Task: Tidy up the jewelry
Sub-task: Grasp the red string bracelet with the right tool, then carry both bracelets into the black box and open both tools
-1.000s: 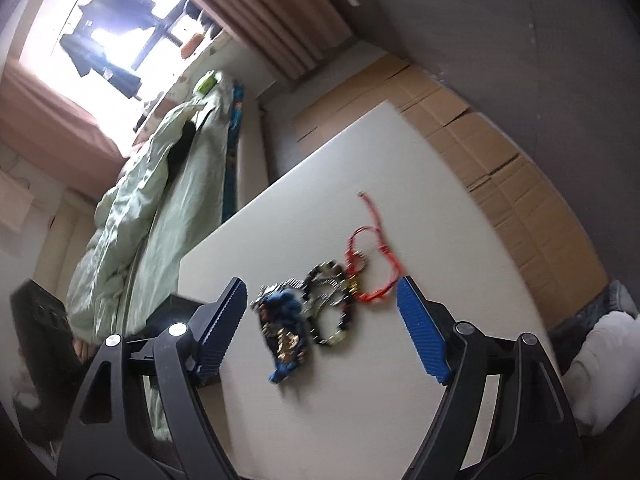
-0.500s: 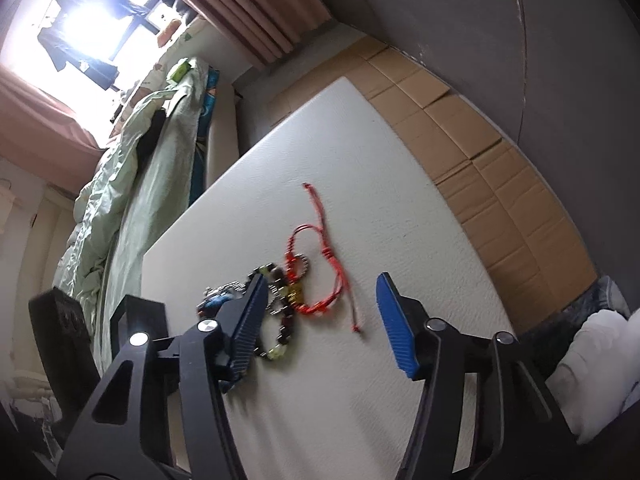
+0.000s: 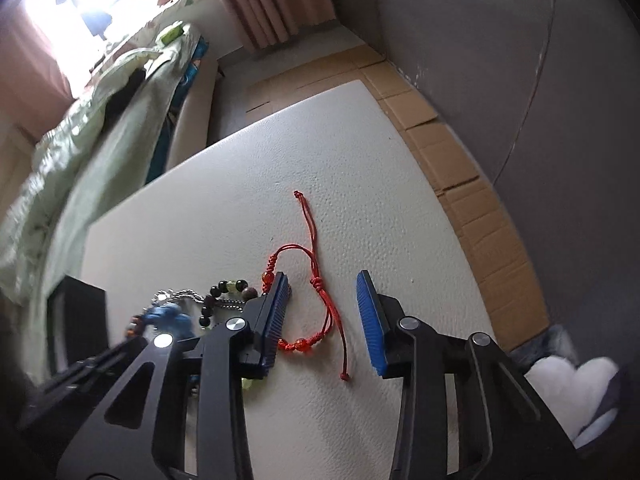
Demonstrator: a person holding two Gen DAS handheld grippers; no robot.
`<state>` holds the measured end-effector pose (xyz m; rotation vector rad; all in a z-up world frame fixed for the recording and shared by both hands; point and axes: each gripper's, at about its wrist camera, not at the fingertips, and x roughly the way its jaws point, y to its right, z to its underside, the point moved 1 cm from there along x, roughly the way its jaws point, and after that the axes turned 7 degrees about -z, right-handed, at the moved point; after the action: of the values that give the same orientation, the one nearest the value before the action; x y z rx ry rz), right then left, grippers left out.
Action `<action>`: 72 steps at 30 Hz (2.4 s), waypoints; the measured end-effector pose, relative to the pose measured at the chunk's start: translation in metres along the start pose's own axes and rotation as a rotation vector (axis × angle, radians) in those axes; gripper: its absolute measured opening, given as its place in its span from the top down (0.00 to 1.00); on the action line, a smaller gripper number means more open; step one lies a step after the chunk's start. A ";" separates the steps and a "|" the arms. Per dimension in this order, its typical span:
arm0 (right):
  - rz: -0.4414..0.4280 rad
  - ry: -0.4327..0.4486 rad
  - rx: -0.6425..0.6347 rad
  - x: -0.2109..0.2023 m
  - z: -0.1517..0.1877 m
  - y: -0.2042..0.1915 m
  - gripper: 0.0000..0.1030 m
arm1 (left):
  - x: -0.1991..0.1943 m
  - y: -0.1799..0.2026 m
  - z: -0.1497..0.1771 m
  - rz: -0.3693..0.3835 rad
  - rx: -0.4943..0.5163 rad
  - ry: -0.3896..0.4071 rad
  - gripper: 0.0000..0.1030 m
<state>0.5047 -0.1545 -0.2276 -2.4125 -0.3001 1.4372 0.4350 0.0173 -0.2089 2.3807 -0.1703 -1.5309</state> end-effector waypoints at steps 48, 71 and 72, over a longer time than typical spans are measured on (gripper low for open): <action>-0.212 0.168 -0.284 -0.109 0.016 -0.164 0.94 | -0.176 -0.092 -0.011 0.012 -0.135 0.205 0.94; -0.418 0.023 -0.419 -0.061 0.045 -0.272 0.94 | -0.204 -0.195 0.041 -0.153 -0.302 0.275 0.36; -0.421 0.018 -0.416 -0.058 0.045 -0.274 0.94 | -0.206 -0.196 0.041 -0.157 -0.306 0.282 0.36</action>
<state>0.4325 0.0876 -0.0981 -2.4535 -1.1250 1.2501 0.2976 0.2491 -0.1078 2.3674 0.2983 -1.1632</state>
